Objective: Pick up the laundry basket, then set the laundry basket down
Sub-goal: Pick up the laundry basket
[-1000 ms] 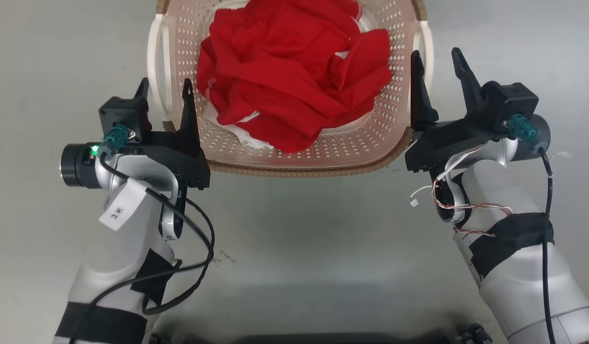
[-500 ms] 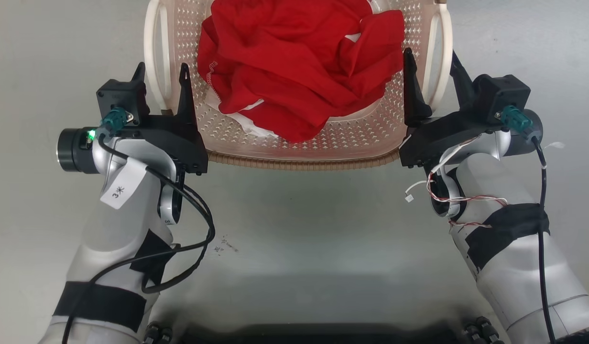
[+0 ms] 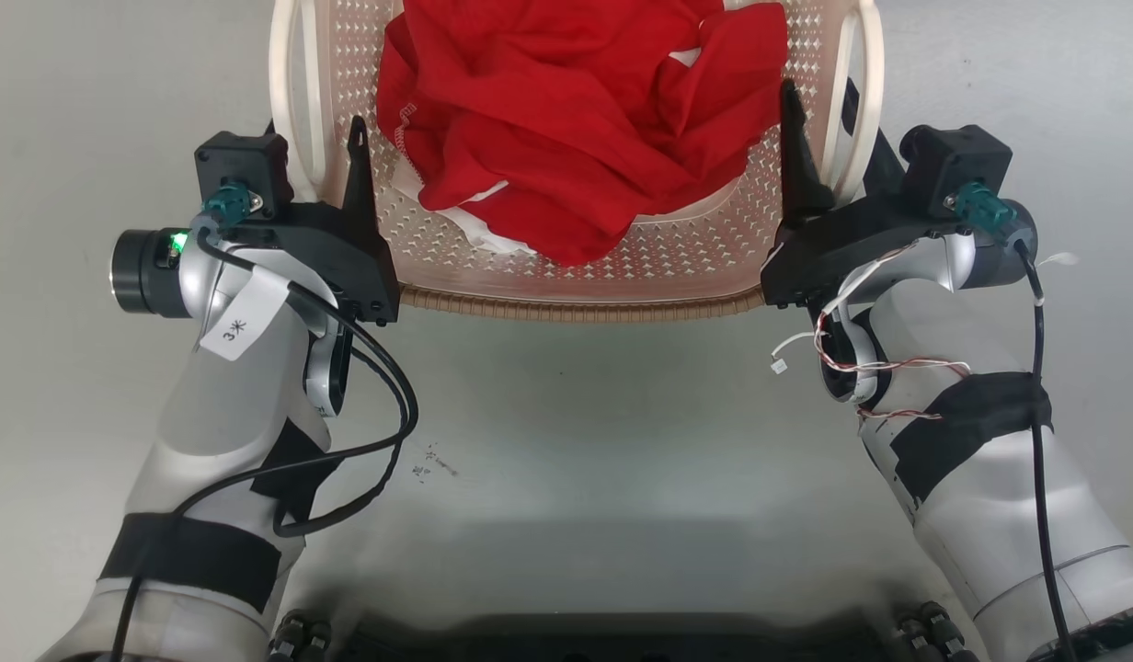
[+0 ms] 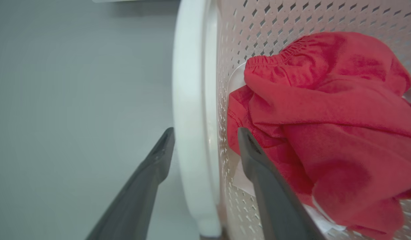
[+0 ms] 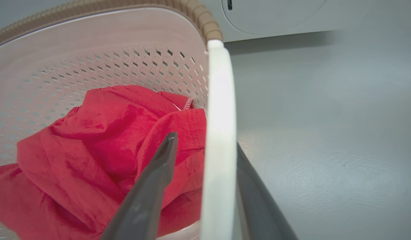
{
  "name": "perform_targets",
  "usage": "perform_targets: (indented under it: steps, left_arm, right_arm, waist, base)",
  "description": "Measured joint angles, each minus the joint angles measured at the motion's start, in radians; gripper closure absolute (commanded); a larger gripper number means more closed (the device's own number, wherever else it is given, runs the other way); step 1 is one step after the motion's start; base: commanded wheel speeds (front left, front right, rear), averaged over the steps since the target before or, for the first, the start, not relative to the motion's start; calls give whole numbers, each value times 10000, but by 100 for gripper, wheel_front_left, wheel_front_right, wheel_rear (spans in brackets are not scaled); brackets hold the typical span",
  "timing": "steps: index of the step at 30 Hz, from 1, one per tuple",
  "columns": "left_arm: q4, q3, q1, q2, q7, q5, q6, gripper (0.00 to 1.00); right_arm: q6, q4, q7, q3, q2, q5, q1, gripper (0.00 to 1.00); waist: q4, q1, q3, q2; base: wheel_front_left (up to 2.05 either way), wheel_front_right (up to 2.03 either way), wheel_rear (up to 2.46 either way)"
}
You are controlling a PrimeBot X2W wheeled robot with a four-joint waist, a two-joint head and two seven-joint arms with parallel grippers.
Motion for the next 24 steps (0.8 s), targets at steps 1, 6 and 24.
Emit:
perform_targets:
  steps: [1, 6, 24]
  left_arm:
    - [61, -19, -14, 0, 0, 0, -8, 47]
    - [337, -171, -209, -2, -10, 0, -199, 100]
    - [1360, -430, -372, -100, -278, -136, -433, 100]
  right_arm:
    - [-38, 25, -2, 13, -6, 42, -50, 43]
    - [-52, 242, -27, 90, -50, 174, -188, 76]
    - [-222, 1070, -23, 497, -36, 809, -227, 100]
  waist:
    - [1, 0, 13, 0]
    - [6, 0, 61, 0]
    - [-26, 0, -432, -1]
  base:
    - [0, 0, 0]
    - [0, 0, 0]
    - [0, 0, 0]
